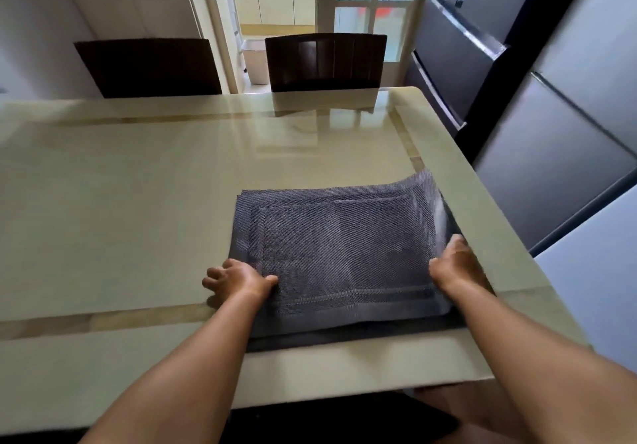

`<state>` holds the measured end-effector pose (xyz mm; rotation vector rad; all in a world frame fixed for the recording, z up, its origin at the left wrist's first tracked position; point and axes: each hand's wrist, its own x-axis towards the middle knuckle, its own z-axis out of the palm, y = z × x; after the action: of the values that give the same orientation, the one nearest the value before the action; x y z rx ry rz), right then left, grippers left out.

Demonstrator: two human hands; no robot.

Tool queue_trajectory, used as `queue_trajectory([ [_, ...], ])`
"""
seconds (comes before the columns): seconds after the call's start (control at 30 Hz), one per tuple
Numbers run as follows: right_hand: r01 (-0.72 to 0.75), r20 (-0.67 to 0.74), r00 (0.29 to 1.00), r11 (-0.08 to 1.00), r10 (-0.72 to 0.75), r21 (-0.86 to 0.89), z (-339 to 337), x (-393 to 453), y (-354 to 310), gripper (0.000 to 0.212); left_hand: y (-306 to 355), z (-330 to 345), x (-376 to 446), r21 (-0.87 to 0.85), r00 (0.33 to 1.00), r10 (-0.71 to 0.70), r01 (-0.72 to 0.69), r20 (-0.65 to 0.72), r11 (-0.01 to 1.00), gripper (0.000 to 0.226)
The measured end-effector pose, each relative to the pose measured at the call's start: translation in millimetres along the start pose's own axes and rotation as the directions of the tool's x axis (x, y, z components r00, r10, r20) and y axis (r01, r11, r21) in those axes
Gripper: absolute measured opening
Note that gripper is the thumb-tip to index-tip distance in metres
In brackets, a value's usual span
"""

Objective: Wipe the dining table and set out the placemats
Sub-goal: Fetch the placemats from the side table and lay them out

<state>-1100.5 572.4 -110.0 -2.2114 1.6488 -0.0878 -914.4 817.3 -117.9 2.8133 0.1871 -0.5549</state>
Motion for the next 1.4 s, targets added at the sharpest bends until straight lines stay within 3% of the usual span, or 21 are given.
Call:
queue_trajectory([
  [0.23, 0.091, -0.053, 0.995, 0.986, -0.085, 0.139, 3.9, 7.9, -14.2, 0.04, -2.1, -0.7, 5.6, -0.11, 0.998, 0.064, -0.063, 0.007, 0.992, 0.079],
  [0.37, 0.143, -0.17, 0.981, 0.935, -0.091, 0.323, -0.7, 25.7, -35.7, 0.035, 5.4, 0.1, 11.2, -0.273, 1.0, 0.007, -0.015, -0.028, 0.962, 0.087],
  [0.53, 0.109, -0.176, 0.983, 0.916, -0.043, 0.385, -0.8, 52.9, -69.1, 0.037, 25.8, -9.6, 35.6, -0.409, 0.998, -0.053, 0.062, 0.034, 0.91, 0.078],
  [0.67, 0.077, -0.153, 0.988, 0.918, -0.018, 0.389, 3.3, 83.2, -93.3, 0.034, 60.8, -17.6, 55.6, -0.478, 0.991, 0.135, -0.122, -0.006, 0.87, 0.065],
  [0.8, 0.051, -0.139, 0.99, 0.906, 0.009, 0.42, 11.2, 120.9, -119.8, 0.035, 105.3, -25.9, 88.0, -0.375, 0.958, 0.258, -0.285, -0.122, 0.882, 0.068],
  [0.97, 0.034, -0.152, 0.987, 0.876, 0.046, 0.481, 27.1, 180.9, -146.4, 0.038, 158.6, -37.5, 137.1, -0.333, 0.927, 0.265, -0.345, -0.264, 0.877, 0.05],
  [1.13, 0.065, -0.192, 0.981, 0.869, 0.036, 0.491, 41.0, 238.3, -175.9, 0.039, 206.7, -42.1, 184.4, -0.337, 0.895, 0.289, -0.402, -0.339, 0.851, 0.053],
  [1.27, 0.138, -0.216, 0.975, 0.912, -0.057, 0.385, 49.5, 272.5, -190.7, 0.041, 231.7, -37.1, 211.7, -0.316, 0.875, 0.323, -0.44, -0.36, 0.841, 0.061],
  [1.33, 0.161, -0.196, 0.975, 0.946, -0.108, 0.281, 54.3, 285.3, -190.3, 0.044, 230.5, -30.3, 223.3, -0.164, 0.877, 0.338, -0.41, -0.342, 0.898, 0.073],
  [1.4, 0.166, -0.181, 0.973, 0.98, -0.145, 0.11, 57.8, 291.1, -185.8, 0.055, 221.5, -21.9, 230.9, 0.096, 0.855, 0.403, -0.394, -0.326, 0.914, 0.076],
])
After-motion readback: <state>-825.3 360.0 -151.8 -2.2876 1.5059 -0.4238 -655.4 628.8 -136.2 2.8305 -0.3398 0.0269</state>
